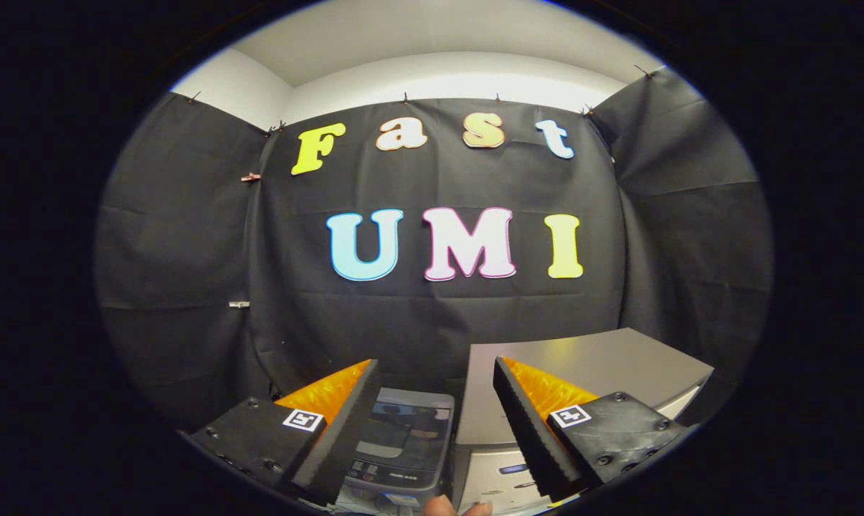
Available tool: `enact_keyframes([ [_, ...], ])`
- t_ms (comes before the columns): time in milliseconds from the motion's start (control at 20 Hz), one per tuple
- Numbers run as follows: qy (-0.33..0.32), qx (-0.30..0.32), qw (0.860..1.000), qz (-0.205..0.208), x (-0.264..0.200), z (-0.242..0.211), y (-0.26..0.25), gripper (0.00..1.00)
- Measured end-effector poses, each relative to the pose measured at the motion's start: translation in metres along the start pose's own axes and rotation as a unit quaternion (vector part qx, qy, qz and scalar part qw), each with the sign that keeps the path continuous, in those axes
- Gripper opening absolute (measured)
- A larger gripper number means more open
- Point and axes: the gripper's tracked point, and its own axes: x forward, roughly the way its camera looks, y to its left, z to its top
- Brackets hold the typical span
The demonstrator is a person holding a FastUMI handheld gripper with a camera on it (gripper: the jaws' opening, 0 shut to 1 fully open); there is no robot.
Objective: Put the clothes into the washing machine and then close the washing machine lid.
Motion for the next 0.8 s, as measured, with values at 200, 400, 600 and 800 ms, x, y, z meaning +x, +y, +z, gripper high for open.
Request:
enact_keyframes([
  [200,-0.008,0.005,1.0,-0.021,-0.03,0.007,-0.026,0.99],
  [400,-0.032,0.003,0.999,-0.044,-0.064,0.019,-0.047,0.99],
  [600,-0.04,-0.011,0.996,-0.081,-0.082,0.019,-0.071,0.99],
  [800,-0.028,-0.005,0.994,-0.105,-0.082,0.006,-0.086,0.99],
])
